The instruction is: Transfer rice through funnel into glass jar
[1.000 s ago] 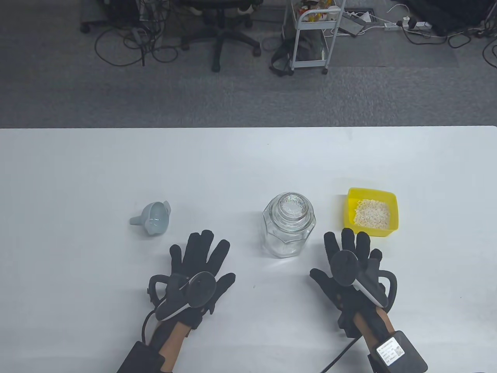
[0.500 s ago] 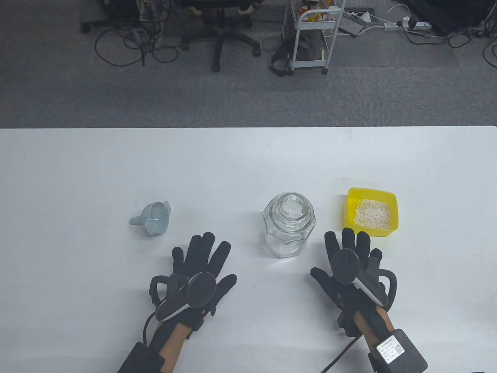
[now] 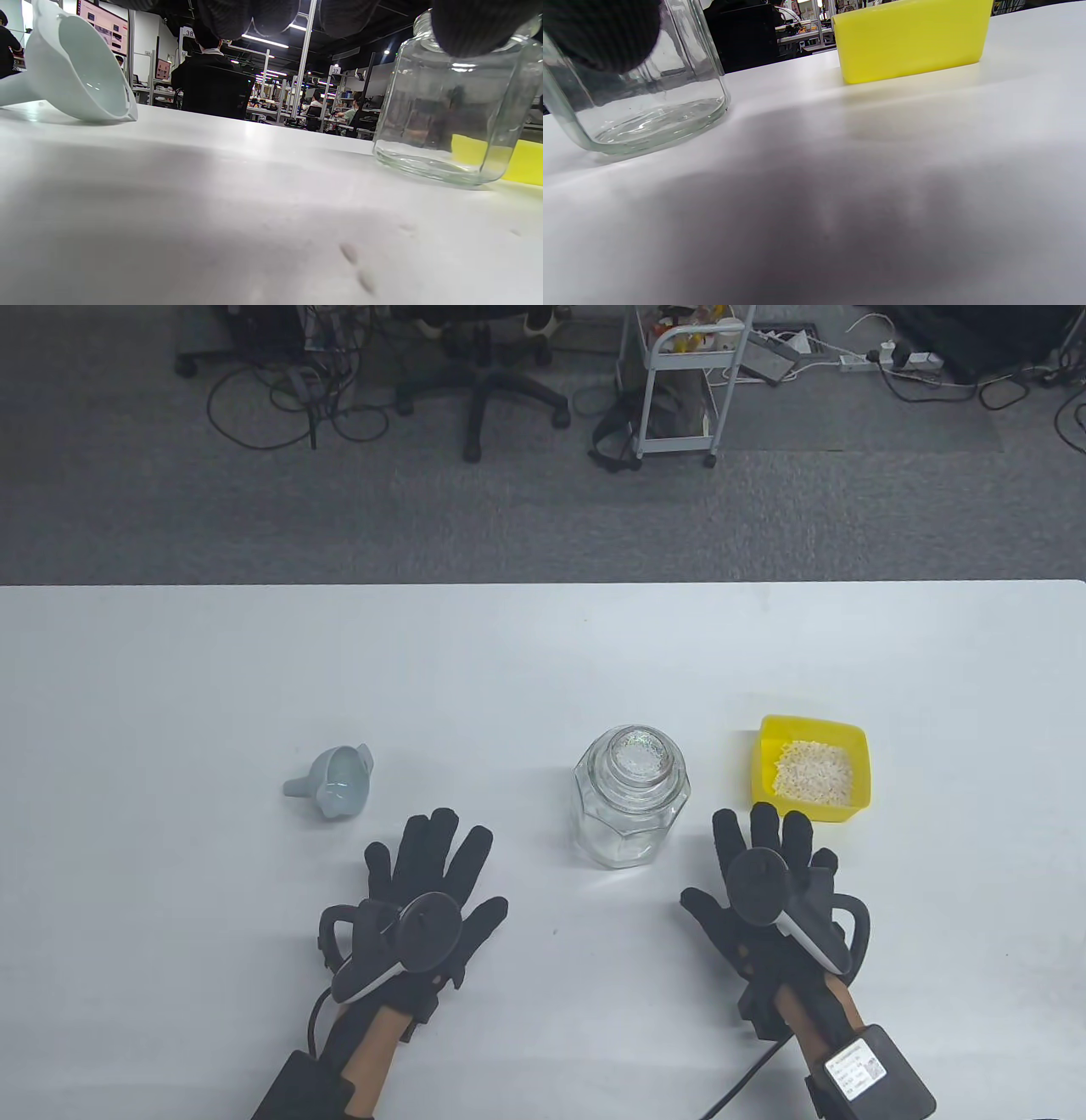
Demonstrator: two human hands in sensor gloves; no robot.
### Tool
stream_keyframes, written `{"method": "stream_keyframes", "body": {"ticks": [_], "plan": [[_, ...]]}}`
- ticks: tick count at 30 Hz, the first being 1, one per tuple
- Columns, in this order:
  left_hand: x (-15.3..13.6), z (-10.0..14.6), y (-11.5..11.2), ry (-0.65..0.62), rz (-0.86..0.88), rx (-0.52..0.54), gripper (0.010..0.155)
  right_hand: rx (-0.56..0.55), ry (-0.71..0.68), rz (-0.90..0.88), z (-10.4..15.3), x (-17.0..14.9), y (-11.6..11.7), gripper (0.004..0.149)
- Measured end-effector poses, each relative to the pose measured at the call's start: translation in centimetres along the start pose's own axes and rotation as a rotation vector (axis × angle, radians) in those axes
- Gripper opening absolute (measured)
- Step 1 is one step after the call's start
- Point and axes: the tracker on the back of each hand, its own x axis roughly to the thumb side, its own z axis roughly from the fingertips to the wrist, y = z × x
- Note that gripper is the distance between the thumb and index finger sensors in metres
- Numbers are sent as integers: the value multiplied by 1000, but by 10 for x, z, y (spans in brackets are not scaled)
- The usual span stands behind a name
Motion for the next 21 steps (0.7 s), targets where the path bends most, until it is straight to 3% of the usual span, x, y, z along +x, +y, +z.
{"method": "stream_keyframes", "body": {"ticks": [15,19,21], "plan": [[-2,-2,-3,-2,14,-6,77,-37,-15,-32,1,-1,-4,89],[0,-2,-2,-10,14,-1,77,-135,-37,-119,9,3,-28,89],[0,-2,-3,-12,17,-1,77,-201,-75,-145,21,18,-56,90]]}}
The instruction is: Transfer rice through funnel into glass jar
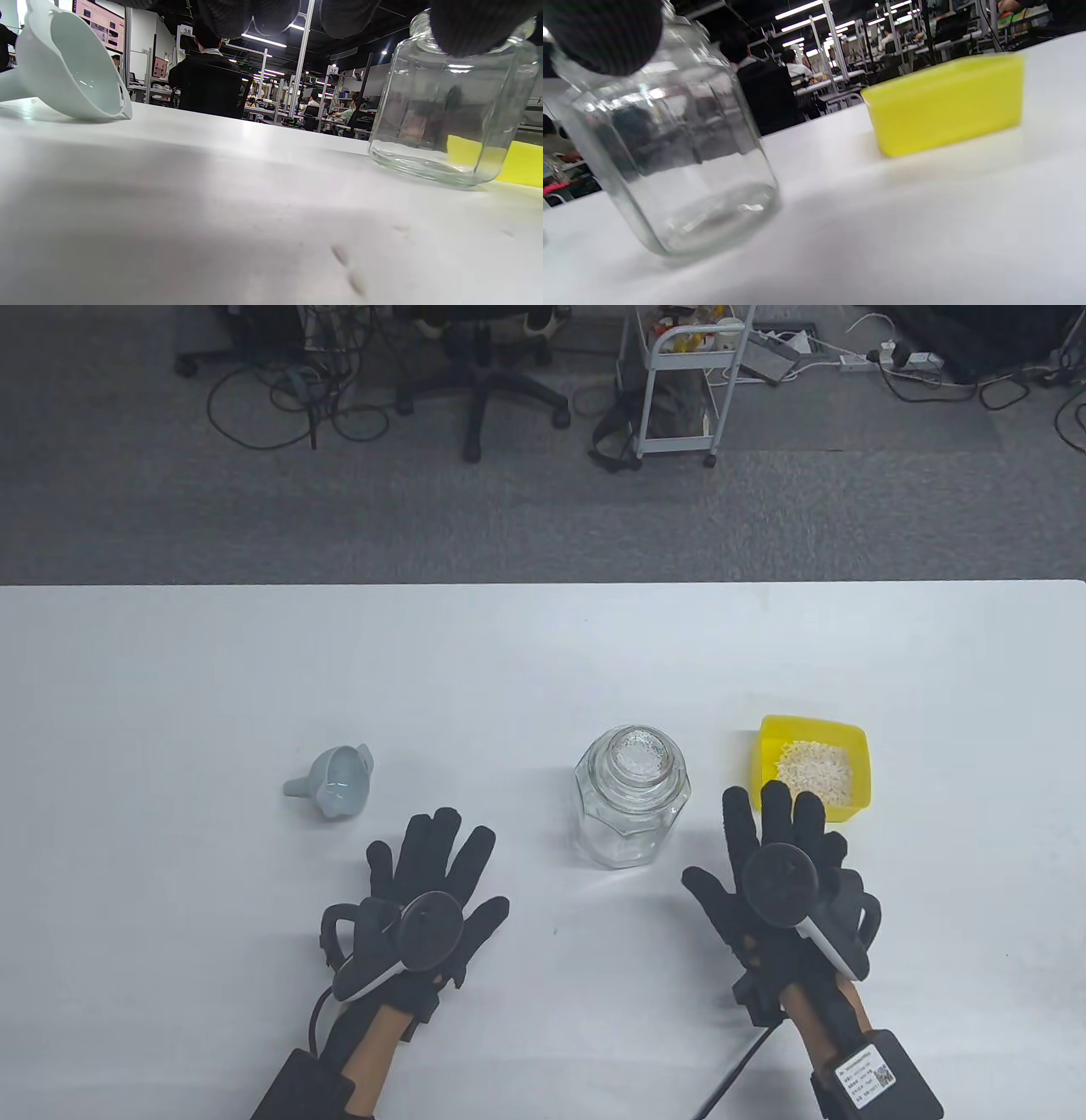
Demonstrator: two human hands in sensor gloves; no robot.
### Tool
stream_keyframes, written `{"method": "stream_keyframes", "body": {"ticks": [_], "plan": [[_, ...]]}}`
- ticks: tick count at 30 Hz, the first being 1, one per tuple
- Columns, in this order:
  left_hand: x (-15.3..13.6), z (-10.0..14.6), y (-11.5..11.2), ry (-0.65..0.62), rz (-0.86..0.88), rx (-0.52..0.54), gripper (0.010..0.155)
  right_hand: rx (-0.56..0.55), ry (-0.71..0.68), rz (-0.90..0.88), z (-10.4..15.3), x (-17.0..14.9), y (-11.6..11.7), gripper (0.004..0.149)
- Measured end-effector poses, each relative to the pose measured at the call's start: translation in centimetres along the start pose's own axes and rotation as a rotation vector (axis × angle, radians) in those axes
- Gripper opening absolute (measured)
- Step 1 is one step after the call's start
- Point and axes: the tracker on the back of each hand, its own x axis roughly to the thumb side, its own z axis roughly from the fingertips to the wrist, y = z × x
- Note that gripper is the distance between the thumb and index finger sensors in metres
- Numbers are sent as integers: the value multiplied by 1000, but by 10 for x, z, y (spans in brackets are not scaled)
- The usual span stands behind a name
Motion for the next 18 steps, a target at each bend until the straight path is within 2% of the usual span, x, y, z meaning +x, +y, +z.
{"method": "stream_keyframes", "body": {"ticks": [2,4,7,11,15,18], "plan": [[1,0,0,-1,1,-3,77,-77,-55,-25,3,21,-22,88],[1,0,-1,-5,5,-6,77,-109,-104,-83,-2,44,-36,87],[2,0,-2,-9,2,-9,76,-103,-157,-119,-17,77,-41,85],[3,0,-1,-14,5,-2,77,-33,-182,-79,-39,116,-25,82],[4,1,-1,-17,6,0,76,2,-167,1,-51,132,-4,79],[5,0,-2,-20,5,-1,75,-33,-157,55,-52,135,8,77]]}}
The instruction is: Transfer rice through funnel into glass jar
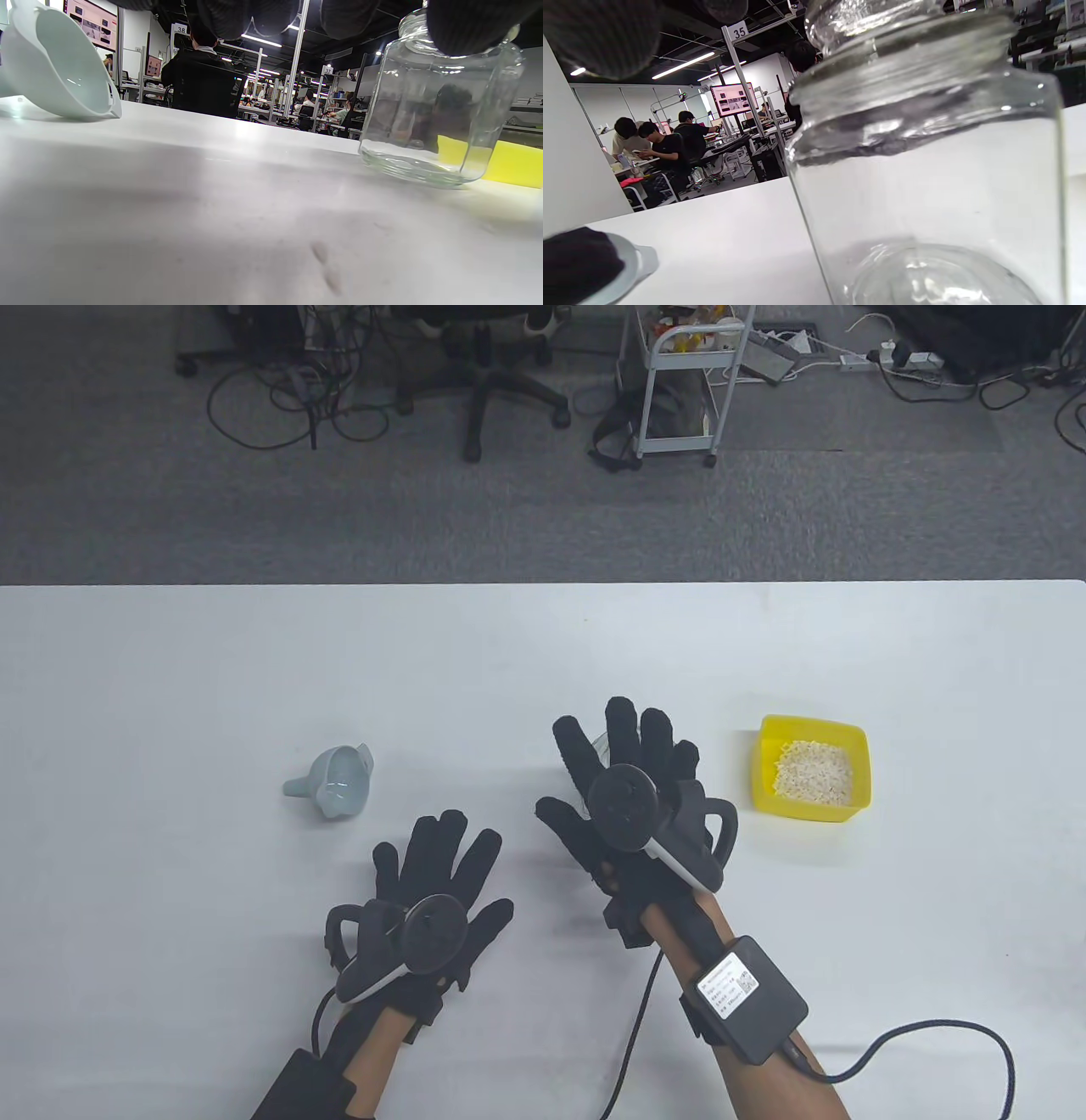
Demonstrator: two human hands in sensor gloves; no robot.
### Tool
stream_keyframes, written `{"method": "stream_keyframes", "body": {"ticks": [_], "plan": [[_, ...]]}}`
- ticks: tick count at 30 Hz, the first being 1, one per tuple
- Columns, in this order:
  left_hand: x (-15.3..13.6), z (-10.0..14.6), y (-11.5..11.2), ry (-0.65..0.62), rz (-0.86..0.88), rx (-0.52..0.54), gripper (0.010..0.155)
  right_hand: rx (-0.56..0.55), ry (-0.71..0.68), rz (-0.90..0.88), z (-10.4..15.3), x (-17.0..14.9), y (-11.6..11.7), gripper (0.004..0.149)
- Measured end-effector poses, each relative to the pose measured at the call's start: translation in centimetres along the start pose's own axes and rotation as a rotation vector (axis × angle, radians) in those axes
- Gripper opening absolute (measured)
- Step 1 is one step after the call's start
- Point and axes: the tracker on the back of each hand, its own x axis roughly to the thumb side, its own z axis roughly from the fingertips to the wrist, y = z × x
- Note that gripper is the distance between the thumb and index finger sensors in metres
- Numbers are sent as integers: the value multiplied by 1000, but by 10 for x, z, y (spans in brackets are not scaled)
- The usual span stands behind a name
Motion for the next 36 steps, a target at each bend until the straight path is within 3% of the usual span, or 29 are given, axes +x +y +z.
{"method": "stream_keyframes", "body": {"ticks": [15,26,31,36], "plan": [[2,-1,-1,-1,12,-2,73,-135,91,38,-13,-14,10,64],[2,-1,0,0,17,-12,72,-215,143,-49,-17,-26,1,52],[2,-2,0,3,22,-13,72,-285,99,-38,-16,-26,-3,48],[1,-1,1,6,19,-11,72,-262,54,-49,-17,-26,-9,47]]}}
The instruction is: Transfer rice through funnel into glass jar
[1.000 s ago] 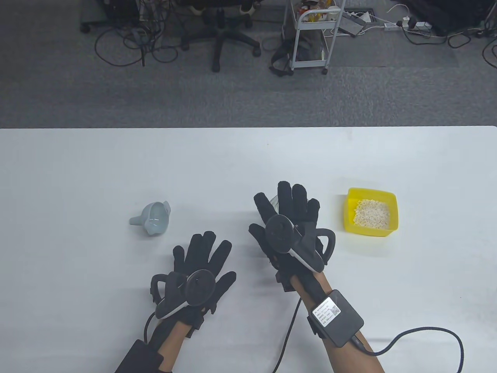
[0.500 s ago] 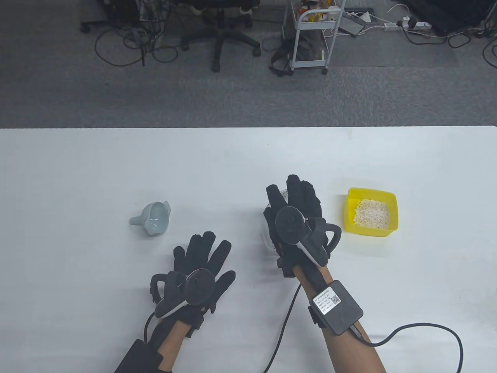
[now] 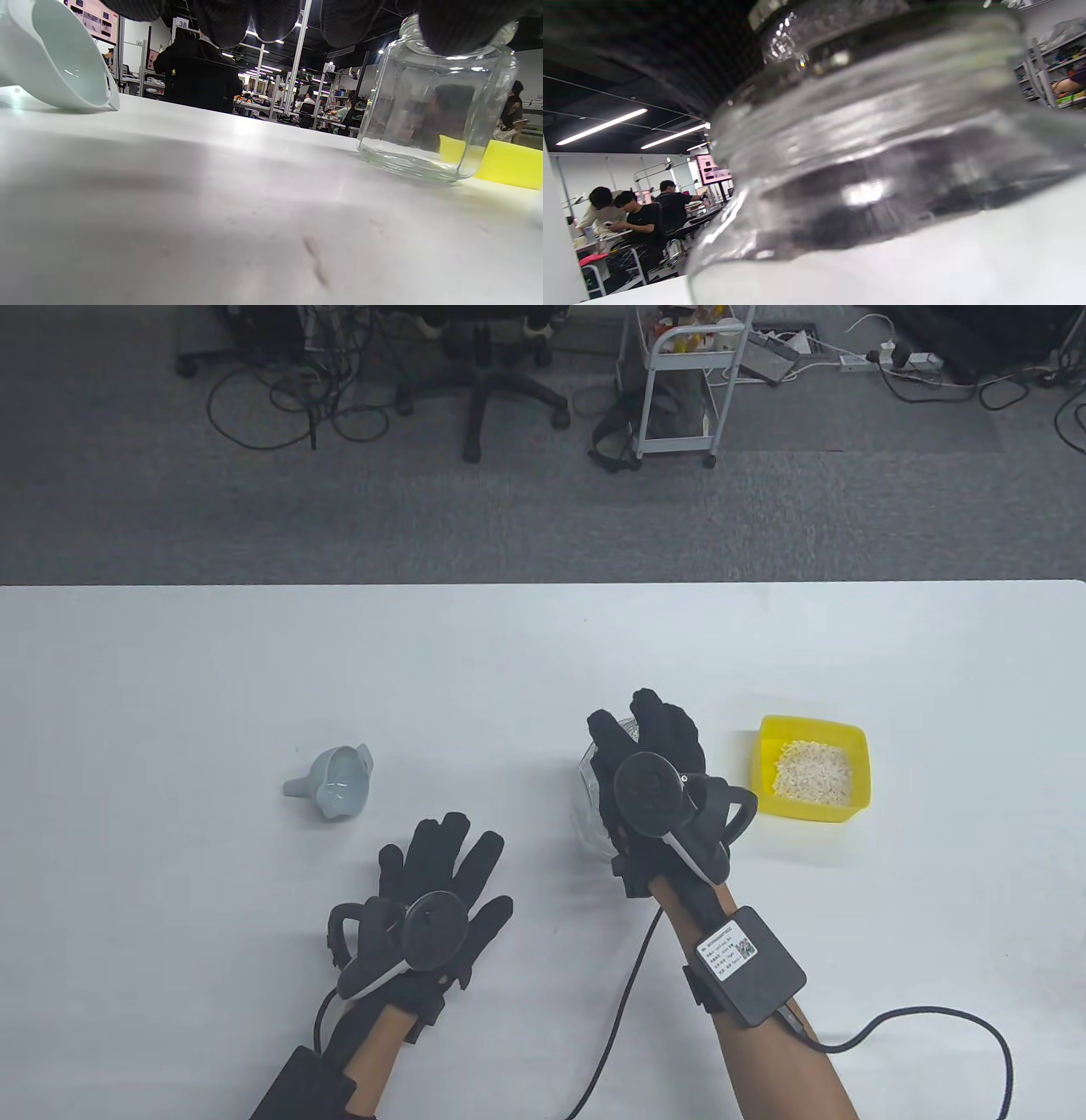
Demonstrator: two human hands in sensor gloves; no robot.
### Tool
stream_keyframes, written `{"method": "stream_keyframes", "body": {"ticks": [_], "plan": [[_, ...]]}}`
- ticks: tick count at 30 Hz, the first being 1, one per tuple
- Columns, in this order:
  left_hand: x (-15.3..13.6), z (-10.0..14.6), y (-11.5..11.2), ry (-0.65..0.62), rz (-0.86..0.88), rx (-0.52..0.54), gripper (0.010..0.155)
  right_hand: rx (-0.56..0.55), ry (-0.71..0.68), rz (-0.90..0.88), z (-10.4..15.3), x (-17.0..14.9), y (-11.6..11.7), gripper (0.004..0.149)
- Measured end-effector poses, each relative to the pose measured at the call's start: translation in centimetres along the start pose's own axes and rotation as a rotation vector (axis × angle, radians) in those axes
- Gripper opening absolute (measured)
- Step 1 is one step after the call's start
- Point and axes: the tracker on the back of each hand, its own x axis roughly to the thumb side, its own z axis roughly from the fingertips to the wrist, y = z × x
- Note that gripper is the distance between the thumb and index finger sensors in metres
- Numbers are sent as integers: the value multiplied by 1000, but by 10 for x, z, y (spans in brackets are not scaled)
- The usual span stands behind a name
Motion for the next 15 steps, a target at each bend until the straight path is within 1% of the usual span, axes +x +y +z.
{"method": "stream_keyframes", "body": {"ticks": [2,4,7,9,11,13,15], "plan": [[-1,0,0,4,4,2,72,-7,-4,-45,0,-2,-7,46],[-1,0,1,6,6,3,72,-57,-6,-88,1,-4,-20,46],[-2,0,1,9,8,3,72,-116,-10,-158,2,-12,-46,46],[-3,-1,2,12,13,6,72,-156,-1,-199,6,-25,-68,46],[-3,-2,1,12,17,2,72,-178,6,-210,13,-42,-81,46],[-4,-2,0,15,11,-4,72,-182,20,-194,23,-62,-84,47],[-5,-2,0,19,11,-6,72,-161,36,-165,34,-83,-79,46]]}}
